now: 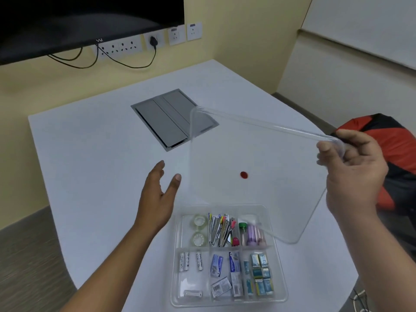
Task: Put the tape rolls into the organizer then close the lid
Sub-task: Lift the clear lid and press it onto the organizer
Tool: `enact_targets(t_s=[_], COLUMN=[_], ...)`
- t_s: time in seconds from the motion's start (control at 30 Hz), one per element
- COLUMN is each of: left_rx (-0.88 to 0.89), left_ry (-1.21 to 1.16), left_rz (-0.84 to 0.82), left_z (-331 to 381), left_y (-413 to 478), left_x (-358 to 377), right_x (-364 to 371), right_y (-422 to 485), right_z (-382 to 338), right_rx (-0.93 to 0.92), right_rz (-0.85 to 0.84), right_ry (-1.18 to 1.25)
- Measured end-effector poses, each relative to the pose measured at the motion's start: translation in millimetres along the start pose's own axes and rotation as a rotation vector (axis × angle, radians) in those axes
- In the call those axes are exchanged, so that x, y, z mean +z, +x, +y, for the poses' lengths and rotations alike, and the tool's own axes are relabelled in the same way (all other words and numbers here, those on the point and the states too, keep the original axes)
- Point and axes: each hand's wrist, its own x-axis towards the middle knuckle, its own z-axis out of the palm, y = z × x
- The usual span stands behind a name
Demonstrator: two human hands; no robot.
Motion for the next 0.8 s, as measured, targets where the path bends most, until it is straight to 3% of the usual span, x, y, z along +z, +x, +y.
enact_targets(t_s=[0.23,0.37,0.47,0.6,0.8], left_rx=[-0.109,-0.147,-0.05,-0.01,-0.048], left_ry=[0.001,0.214,0.425,0.599,0.68], left_rz=[-0.036,-0.105,-0.248,-0.524,-0.567], left_z=[-29,-61,-80,-100,-118], left_y=[-20,-42,-56,-75,-91], left_x=[-14,-10,-6,3,15], right_x=[15,12,3,-14,-25], right_y=[-32,-59,-68,-71,-86], right_z=[54,96,123,152,171], right_rx=[0.282,0.475,0.606,0.7,0.724], right_rz=[-0.081,-0.167,-0.172,-0.162,-0.323], right_ry=[-0.134,-0.205,-0.288,-0.387,-0.679])
